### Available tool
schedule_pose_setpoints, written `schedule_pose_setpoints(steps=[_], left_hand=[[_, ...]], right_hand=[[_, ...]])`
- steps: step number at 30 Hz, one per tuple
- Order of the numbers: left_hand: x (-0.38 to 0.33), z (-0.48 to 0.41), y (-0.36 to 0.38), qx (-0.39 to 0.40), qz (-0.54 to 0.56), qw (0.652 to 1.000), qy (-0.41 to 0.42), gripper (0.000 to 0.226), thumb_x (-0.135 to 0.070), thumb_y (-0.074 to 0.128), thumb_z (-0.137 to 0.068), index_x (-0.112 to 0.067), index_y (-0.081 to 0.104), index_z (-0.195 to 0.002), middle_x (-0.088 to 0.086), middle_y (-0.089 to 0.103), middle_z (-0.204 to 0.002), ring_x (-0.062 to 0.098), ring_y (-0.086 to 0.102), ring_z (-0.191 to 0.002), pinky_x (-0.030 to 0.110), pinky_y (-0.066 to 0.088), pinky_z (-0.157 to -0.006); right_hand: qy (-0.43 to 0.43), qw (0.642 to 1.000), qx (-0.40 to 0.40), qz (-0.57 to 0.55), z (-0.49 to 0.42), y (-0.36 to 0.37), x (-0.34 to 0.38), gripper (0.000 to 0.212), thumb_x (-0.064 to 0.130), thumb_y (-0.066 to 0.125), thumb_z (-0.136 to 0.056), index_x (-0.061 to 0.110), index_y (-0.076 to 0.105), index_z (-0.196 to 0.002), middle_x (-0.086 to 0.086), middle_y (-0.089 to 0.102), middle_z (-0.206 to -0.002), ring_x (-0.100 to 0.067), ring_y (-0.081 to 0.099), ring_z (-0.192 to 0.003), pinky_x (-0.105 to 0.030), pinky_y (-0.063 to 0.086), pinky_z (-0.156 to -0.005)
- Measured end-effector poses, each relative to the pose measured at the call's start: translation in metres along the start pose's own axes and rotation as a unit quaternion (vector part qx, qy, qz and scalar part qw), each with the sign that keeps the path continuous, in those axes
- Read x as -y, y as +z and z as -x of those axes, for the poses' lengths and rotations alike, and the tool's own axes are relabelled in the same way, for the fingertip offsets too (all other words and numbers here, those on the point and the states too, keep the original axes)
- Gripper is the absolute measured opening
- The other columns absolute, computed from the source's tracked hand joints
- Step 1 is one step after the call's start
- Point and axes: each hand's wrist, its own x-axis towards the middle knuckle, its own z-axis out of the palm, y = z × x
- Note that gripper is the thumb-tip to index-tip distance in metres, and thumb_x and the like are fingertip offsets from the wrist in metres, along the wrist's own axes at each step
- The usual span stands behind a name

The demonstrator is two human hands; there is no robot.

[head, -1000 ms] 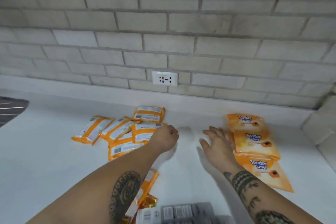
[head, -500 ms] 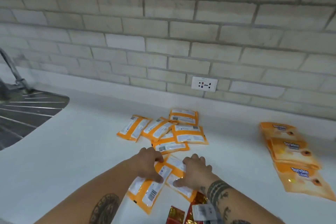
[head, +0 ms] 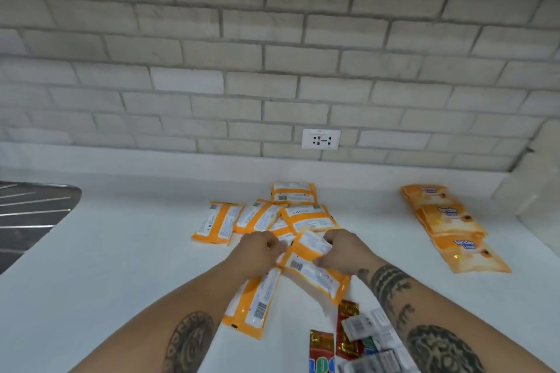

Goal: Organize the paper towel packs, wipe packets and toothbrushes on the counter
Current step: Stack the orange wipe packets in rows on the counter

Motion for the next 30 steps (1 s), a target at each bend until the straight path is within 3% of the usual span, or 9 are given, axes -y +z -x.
schedule_pose_setpoints(steps=[3,5,8,13,15,18,23,27,30], left_hand=[[-0.030,0.000,-0.010,-0.027,0.114,0.993,0.016,0.063,-0.064,0.030,-0.103,-0.019,0.061,-0.134,0.003,0.062,-0.136,0.024,0.057,-0.125,0.036,0.043,-0.103],[-0.049,-0.002,-0.015,-0.025,0.174,0.984,0.031,0.065,-0.069,0.032,-0.100,-0.024,0.062,-0.137,0.002,0.065,-0.130,0.023,0.060,-0.118,0.038,0.046,-0.096],[-0.066,-0.008,-0.023,-0.078,0.235,0.966,0.069,0.055,-0.066,0.046,-0.097,-0.019,0.074,-0.104,0.009,0.073,-0.091,0.026,0.069,-0.084,0.043,0.054,-0.077],[-0.072,-0.016,-0.035,-0.176,0.289,0.937,0.082,0.066,-0.074,0.048,-0.087,-0.012,0.069,-0.084,0.011,0.073,-0.077,0.030,0.071,-0.077,0.050,0.057,-0.079],[-0.072,-0.020,-0.036,-0.192,0.308,0.928,0.083,0.070,-0.080,0.045,-0.079,-0.014,0.067,-0.080,0.010,0.072,-0.075,0.032,0.071,-0.075,0.053,0.058,-0.077],[-0.073,-0.020,-0.040,-0.180,0.325,0.925,0.078,0.064,-0.079,0.048,-0.080,-0.018,0.068,-0.081,0.006,0.074,-0.076,0.030,0.073,-0.075,0.054,0.059,-0.077],[-0.076,-0.012,-0.047,-0.153,0.361,0.913,0.114,0.010,-0.035,0.060,-0.101,-0.033,0.068,-0.107,-0.007,0.077,-0.100,0.019,0.075,-0.089,0.051,0.059,-0.089],[-0.067,-0.002,-0.063,-0.065,0.407,0.892,0.183,0.043,-0.010,0.058,-0.097,-0.037,0.062,-0.130,-0.003,0.066,-0.128,0.013,0.070,-0.106,0.030,0.058,-0.087],[-0.058,-0.001,-0.072,0.004,0.353,0.903,0.244,0.056,-0.012,0.063,-0.077,-0.029,0.065,-0.129,-0.022,0.041,-0.150,-0.009,0.051,-0.128,0.013,0.049,-0.093]], right_hand=[[-0.004,0.995,-0.020,-0.094,0.009,-0.022,0.007,0.033,0.035,0.087,-0.074,0.023,0.057,-0.079,0.007,0.061,-0.087,-0.013,0.059,-0.078,-0.029,0.049,-0.067],[-0.022,0.986,-0.032,-0.165,0.019,-0.036,0.016,0.024,0.025,0.091,-0.071,0.022,0.068,-0.077,0.009,0.072,-0.080,-0.012,0.067,-0.075,-0.028,0.054,-0.068],[-0.045,0.977,-0.058,-0.200,0.028,-0.051,0.026,0.023,0.020,0.093,-0.069,0.019,0.071,-0.077,0.009,0.071,-0.068,-0.007,0.062,-0.062,-0.022,0.047,-0.057],[-0.008,0.903,-0.150,-0.402,0.031,-0.058,0.020,0.035,0.028,0.088,-0.079,0.017,0.070,-0.106,-0.003,0.076,-0.098,-0.014,0.072,-0.075,-0.034,0.059,-0.064],[0.016,0.864,-0.115,-0.491,0.034,-0.056,0.017,0.041,0.028,0.084,-0.084,0.014,0.065,-0.117,-0.006,0.077,-0.103,-0.019,0.076,-0.080,-0.033,0.060,-0.065],[0.023,0.848,-0.104,-0.519,0.036,-0.052,0.017,0.037,0.025,0.080,-0.088,0.008,0.064,-0.117,-0.011,0.079,-0.102,-0.026,0.078,-0.086,-0.037,0.061,-0.069],[0.033,0.827,-0.166,-0.537,0.034,-0.057,0.022,0.029,0.017,0.080,-0.089,0.011,0.065,-0.113,-0.011,0.079,-0.101,-0.025,0.077,-0.081,-0.032,0.058,-0.060],[0.056,0.801,-0.161,-0.574,0.031,-0.066,0.019,0.034,0.019,0.077,-0.092,0.015,0.060,-0.121,-0.010,0.077,-0.107,-0.023,0.074,-0.083,-0.036,0.060,-0.072],[0.094,0.778,-0.099,-0.613,0.034,-0.073,0.021,0.026,0.021,0.073,-0.094,0.015,0.061,-0.116,-0.002,0.073,-0.088,-0.010,0.065,-0.063,-0.023,0.052,-0.052]])
